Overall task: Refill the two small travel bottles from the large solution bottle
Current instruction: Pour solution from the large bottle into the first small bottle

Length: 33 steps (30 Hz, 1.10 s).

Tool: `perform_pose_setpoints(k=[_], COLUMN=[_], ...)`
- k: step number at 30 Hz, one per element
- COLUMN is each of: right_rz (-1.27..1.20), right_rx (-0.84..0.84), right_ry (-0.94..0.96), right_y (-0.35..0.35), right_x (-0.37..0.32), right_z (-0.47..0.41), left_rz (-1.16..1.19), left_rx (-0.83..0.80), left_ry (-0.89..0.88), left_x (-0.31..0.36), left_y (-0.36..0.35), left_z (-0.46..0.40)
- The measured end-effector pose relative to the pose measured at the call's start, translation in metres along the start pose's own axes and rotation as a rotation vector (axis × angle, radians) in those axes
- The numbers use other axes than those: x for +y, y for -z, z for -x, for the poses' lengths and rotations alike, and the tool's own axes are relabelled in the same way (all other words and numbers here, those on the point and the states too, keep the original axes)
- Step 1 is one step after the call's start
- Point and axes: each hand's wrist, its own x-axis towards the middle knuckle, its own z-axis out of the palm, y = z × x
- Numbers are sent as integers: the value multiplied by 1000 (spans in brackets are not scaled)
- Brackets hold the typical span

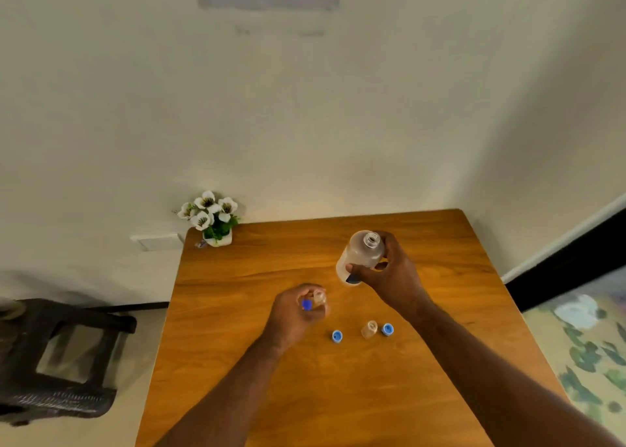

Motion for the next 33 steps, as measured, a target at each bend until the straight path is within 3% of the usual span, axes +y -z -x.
perform_pose_setpoints(k=[9,13,22,33], right_rz=[-104,-50,159,387], right_rx=[40,86,106,151], right_ry=[249,376,614,769], right_y=[70,111,181,226], right_x=[-84,-128,-212,-254], right_z=[-22,-26,-12,4], left_rz=[426,551,533,476], left_rx=[231,238,225,216], left_ry=[-258,-347,-455,-532], left_x=[142,214,327,372], left_y=[62,81,98,100], left_z=[-4,9,56,90])
